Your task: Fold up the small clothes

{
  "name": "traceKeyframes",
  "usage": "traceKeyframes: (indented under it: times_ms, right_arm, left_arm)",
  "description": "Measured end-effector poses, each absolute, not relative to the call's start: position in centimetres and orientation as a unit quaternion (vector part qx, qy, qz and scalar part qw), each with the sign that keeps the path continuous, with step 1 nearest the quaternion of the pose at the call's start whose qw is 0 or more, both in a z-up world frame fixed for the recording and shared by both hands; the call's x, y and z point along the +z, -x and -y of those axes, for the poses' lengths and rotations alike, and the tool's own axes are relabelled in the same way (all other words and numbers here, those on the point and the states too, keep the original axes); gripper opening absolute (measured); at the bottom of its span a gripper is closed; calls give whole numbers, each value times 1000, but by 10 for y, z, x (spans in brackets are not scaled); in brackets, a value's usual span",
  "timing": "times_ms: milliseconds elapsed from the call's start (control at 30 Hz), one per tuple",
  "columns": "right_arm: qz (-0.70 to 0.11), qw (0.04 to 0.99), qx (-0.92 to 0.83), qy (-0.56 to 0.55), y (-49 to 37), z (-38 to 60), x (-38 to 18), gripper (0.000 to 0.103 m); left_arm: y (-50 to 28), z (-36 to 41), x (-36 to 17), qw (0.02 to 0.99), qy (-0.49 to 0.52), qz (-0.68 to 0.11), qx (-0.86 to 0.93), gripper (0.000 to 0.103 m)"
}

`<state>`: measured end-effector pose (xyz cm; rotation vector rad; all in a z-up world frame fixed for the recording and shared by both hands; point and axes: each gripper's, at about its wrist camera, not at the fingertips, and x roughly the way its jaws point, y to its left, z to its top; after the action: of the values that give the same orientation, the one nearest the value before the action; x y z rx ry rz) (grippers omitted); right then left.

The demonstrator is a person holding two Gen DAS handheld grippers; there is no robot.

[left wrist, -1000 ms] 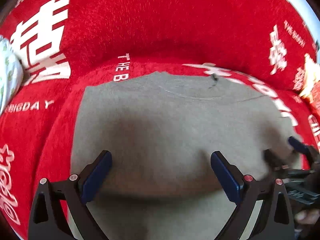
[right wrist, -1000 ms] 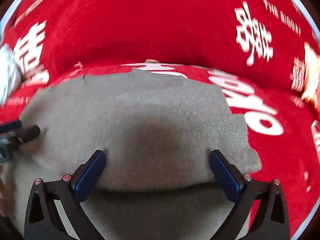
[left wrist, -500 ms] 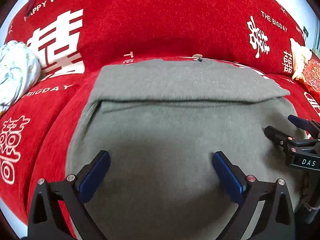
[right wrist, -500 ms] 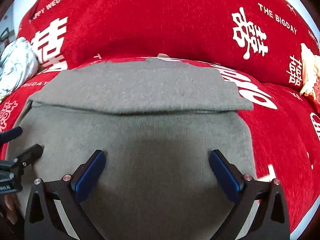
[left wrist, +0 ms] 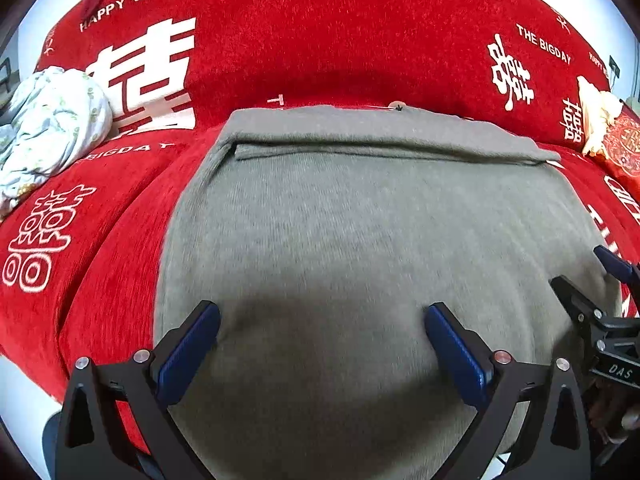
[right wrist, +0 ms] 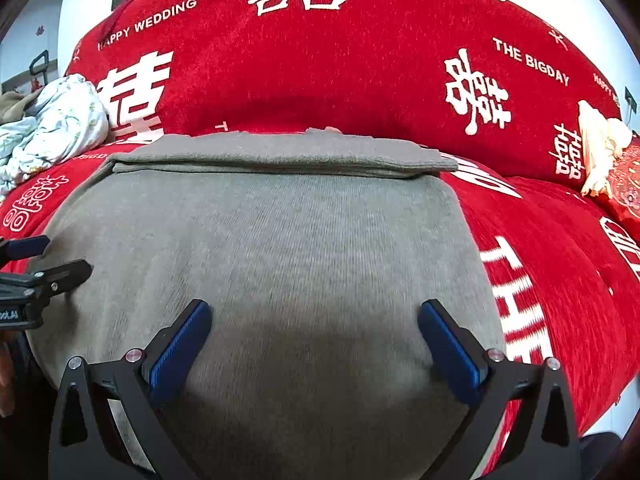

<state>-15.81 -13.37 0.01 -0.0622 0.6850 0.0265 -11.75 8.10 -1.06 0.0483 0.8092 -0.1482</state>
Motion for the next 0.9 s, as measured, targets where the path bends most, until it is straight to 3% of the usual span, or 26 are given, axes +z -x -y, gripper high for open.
traceKeyframes:
  times_ms: [333, 467, 900]
  right_arm:
    - [-406, 912, 38, 40, 184, 140, 3, 103]
    - [-431, 902, 22, -5, 199, 162, 4, 103]
    - [-541, 833, 4, -116, 202, 214, -29, 103]
  left_arm:
    - [148, -106, -15, 885, 46, -454, -91, 103]
    - [157, -136, -31, 852, 125, -499, -100, 103]
    - [159, -135, -93, 765, 163, -615, -104, 103]
